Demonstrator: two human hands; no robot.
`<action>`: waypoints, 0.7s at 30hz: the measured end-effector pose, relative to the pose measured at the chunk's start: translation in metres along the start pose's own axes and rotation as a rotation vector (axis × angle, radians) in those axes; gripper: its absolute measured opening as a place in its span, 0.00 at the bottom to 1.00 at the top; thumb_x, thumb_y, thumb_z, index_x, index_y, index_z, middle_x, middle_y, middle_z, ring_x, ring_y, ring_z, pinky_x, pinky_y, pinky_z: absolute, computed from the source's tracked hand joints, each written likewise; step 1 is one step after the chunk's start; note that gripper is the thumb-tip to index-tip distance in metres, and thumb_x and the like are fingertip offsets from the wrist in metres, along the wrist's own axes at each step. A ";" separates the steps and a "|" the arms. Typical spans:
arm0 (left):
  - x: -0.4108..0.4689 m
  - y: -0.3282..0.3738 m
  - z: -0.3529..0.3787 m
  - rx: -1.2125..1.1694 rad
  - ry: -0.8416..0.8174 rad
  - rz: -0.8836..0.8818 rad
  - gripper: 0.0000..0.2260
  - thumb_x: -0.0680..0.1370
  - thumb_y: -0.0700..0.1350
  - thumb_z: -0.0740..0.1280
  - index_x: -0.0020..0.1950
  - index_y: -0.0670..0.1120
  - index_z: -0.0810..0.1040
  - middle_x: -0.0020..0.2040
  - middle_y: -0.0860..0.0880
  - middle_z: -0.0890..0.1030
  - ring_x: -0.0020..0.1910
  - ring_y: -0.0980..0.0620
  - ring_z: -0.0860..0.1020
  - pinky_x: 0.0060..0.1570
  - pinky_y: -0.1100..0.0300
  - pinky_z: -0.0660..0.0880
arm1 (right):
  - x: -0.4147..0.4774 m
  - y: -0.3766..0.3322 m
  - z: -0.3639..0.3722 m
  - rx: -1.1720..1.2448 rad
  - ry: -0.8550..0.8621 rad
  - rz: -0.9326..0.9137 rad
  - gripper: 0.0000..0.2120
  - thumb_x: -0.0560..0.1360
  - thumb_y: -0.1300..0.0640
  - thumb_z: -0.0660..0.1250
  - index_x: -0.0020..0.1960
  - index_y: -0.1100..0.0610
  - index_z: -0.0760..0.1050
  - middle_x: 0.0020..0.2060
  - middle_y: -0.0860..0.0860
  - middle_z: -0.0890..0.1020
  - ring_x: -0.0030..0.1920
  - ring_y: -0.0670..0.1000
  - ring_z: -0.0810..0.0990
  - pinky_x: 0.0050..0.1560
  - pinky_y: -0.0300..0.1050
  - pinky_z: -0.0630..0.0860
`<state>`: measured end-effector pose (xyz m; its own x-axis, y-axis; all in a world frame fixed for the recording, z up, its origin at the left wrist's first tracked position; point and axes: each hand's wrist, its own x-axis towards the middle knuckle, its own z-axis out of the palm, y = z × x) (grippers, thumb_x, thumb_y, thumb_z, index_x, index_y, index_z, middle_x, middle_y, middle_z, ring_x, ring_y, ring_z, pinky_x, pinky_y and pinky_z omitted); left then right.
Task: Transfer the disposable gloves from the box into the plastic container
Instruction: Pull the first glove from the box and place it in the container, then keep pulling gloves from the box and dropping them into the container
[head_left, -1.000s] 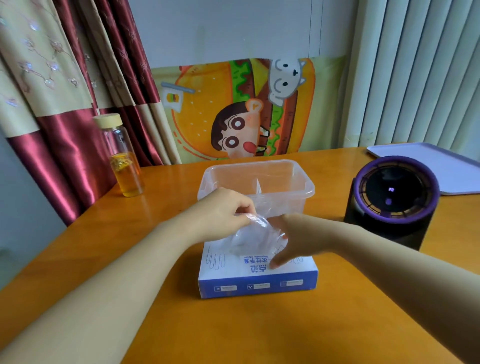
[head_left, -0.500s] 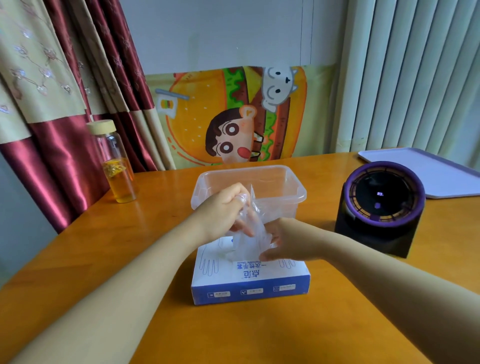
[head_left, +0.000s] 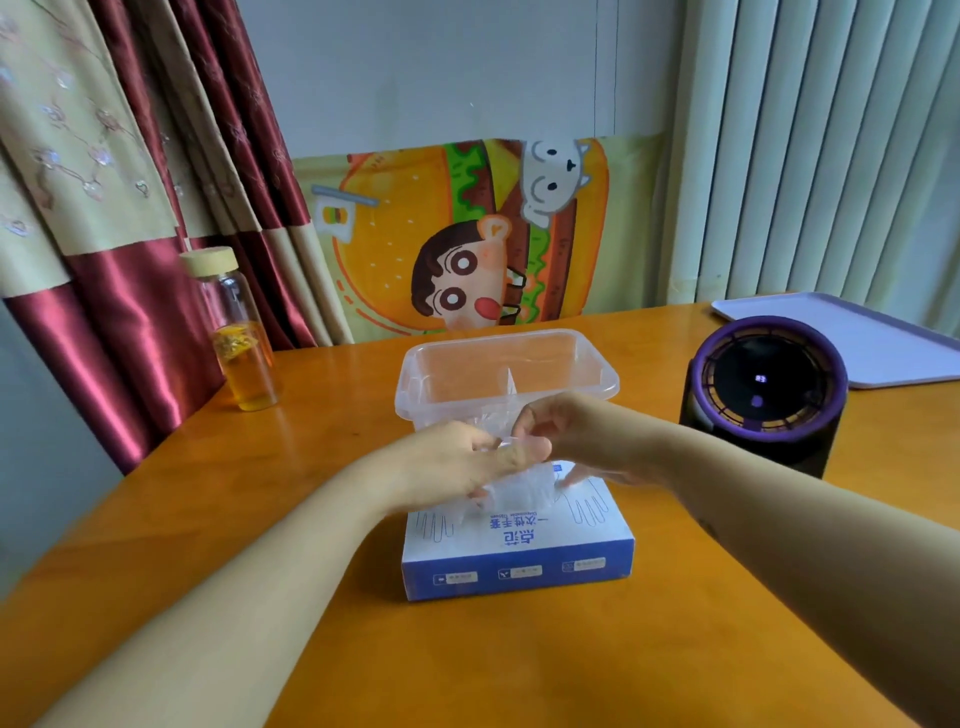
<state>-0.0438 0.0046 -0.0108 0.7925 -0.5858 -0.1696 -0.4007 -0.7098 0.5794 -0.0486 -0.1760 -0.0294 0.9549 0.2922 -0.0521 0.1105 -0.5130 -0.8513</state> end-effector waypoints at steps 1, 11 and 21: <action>0.005 -0.001 0.004 0.109 0.055 -0.034 0.33 0.65 0.77 0.59 0.51 0.51 0.79 0.48 0.54 0.82 0.45 0.55 0.81 0.48 0.55 0.79 | 0.000 0.001 -0.002 0.060 0.013 0.018 0.02 0.76 0.62 0.67 0.48 0.60 0.76 0.50 0.57 0.81 0.52 0.53 0.80 0.46 0.40 0.81; 0.022 0.005 -0.007 -0.545 0.364 0.117 0.13 0.82 0.46 0.60 0.64 0.45 0.77 0.60 0.56 0.77 0.57 0.62 0.74 0.58 0.68 0.68 | -0.009 0.026 0.006 -0.533 -0.091 0.113 0.34 0.67 0.47 0.76 0.68 0.53 0.67 0.61 0.46 0.76 0.59 0.48 0.76 0.61 0.42 0.73; 0.031 -0.001 -0.058 -1.068 0.679 0.146 0.07 0.80 0.43 0.62 0.52 0.46 0.80 0.53 0.47 0.82 0.58 0.48 0.79 0.65 0.43 0.71 | -0.009 -0.026 -0.053 0.627 0.041 -0.115 0.38 0.61 0.42 0.78 0.65 0.54 0.69 0.53 0.57 0.82 0.54 0.54 0.81 0.62 0.53 0.75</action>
<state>0.0085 0.0098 0.0299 0.9742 -0.0897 0.2069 -0.1865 0.1956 0.9628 -0.0461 -0.2078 0.0212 0.9577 0.2798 0.0678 0.0431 0.0934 -0.9947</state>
